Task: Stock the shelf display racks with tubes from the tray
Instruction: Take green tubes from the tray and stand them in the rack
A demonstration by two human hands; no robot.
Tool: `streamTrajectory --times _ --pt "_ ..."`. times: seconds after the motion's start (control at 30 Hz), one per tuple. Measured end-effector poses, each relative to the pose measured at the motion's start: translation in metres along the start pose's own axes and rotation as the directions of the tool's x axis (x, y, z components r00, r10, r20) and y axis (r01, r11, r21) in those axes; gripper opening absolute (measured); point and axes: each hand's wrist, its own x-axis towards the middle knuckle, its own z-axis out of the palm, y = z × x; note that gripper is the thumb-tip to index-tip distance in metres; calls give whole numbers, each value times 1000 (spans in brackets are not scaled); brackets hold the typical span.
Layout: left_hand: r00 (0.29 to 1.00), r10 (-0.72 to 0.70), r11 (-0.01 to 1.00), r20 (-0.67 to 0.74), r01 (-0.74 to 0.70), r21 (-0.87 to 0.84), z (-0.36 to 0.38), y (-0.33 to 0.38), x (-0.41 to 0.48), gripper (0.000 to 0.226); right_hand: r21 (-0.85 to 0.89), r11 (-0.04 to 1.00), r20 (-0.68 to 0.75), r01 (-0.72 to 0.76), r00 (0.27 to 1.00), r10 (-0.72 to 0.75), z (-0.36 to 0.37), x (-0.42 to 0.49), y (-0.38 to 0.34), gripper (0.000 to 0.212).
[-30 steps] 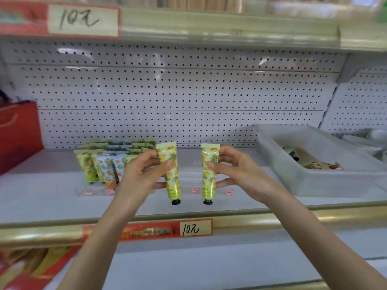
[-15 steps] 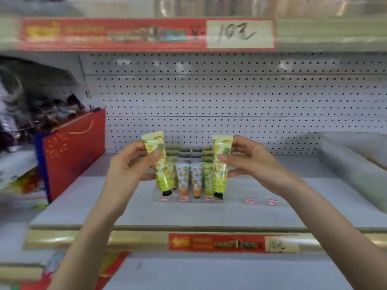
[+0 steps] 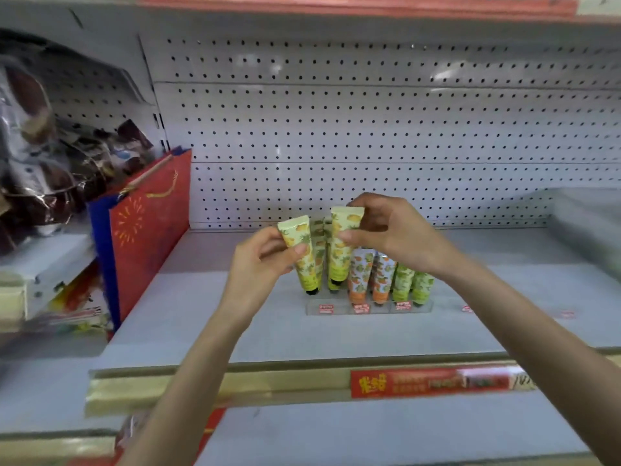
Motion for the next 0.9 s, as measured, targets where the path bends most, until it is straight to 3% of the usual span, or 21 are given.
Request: streamTrajectory --times 0.13,0.3,0.5,0.9 --pt "999 15 999 50 -17 41 2 -17 9 14 -209 977 11 31 1000 -29 5 10 10 18" --pt "999 7 987 45 -14 157 2 -33 18 15 -323 944 101 74 994 -43 4 18 21 17" --pt "999 -12 974 38 3 228 6 -40 23 15 -591 801 85 94 995 -54 4 28 36 19" --pt "998 -26 961 49 11 276 11 -52 23 15 -709 690 166 148 985 -41 10 29 43 19"
